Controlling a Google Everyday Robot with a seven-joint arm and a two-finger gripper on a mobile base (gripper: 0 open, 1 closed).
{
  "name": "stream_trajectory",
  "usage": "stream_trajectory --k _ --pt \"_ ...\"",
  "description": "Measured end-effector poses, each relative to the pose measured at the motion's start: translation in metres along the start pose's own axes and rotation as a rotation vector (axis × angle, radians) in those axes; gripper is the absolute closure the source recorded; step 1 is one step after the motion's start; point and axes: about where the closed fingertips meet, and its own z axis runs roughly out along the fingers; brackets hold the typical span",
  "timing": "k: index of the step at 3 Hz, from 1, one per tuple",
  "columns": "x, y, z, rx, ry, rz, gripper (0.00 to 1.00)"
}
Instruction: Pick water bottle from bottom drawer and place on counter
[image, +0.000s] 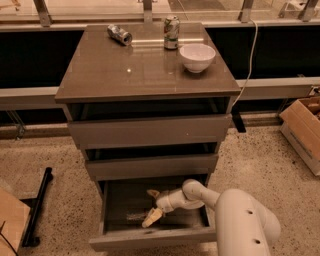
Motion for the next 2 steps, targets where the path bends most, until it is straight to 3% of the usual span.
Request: stream_trajectory --k 2 --pt "0.031 -0.02 0.023 0.033 0.006 0.061 0.0"
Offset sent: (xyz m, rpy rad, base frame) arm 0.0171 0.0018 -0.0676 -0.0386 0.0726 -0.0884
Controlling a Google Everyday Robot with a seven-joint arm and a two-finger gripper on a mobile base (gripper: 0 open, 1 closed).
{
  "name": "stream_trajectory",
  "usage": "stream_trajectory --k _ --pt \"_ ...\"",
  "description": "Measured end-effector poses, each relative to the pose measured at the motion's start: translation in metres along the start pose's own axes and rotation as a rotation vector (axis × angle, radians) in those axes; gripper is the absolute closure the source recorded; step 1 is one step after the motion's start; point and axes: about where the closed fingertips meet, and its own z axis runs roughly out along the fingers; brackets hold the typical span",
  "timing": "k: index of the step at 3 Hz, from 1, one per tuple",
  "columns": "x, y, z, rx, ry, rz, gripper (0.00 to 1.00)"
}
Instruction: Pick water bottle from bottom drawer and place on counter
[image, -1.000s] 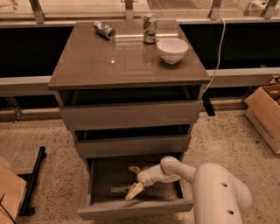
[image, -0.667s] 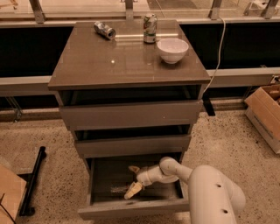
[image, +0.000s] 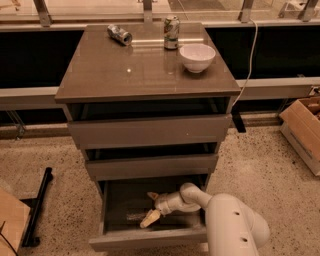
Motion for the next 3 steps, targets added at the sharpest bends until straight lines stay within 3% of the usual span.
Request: stream_trajectory --k 1,2,3 --pt "0.019 0.001 0.007 0.013 0.02 0.051 0.0" --pt "0.031 0.003 0.007 0.028 0.043 0.085 0.14" --pt "0.037 0.007 0.004 0.045 0.054 0.108 0.38"
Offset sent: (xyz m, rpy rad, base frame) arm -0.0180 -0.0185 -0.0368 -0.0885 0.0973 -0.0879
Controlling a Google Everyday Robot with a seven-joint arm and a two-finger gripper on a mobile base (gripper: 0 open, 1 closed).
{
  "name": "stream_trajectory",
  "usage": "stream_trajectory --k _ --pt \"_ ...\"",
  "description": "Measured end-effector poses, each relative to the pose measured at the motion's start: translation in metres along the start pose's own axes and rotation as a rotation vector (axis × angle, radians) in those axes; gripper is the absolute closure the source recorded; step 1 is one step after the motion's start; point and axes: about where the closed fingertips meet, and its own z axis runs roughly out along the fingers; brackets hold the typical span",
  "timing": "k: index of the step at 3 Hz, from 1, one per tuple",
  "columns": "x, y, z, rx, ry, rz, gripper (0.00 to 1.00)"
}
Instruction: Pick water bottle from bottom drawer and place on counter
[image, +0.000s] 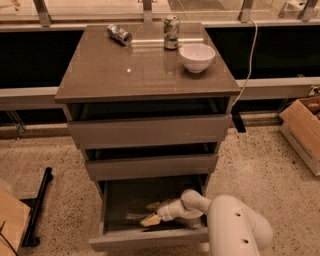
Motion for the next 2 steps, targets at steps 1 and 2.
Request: stream_trajectory --k 1,2 --pt "-0.001 0.005 -0.005 0.018 0.002 0.001 0.61" --pt "-0.01 0.028 -0.008 0.016 -0.02 -0.011 0.92"
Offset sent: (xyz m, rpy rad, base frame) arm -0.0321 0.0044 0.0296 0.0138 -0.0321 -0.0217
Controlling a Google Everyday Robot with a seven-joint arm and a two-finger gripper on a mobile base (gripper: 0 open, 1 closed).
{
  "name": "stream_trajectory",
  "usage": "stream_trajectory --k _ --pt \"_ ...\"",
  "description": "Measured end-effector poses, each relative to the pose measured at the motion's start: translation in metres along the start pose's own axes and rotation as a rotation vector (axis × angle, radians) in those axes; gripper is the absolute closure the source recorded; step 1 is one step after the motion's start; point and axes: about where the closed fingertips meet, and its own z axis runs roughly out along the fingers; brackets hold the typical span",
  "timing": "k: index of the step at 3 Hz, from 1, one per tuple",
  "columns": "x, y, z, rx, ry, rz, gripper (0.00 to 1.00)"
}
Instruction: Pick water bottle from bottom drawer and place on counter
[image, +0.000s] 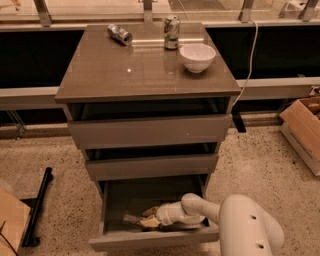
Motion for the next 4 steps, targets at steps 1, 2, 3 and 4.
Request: stream_trajectory --k 1,2,3,4 --pt "-0.008 0.017 0.0 -0.015 -0.022 -0.009 1.0" --pt "-0.035 0.023 -0.015 -0.021 -0.063 -0.037 1.0" --pt "-0.072 0.03 -0.055 -0.015 -0.09 -0.113 1.0" --pt "-0.141 0.067 -0.154 -0.048 -0.103 -0.235 1.0"
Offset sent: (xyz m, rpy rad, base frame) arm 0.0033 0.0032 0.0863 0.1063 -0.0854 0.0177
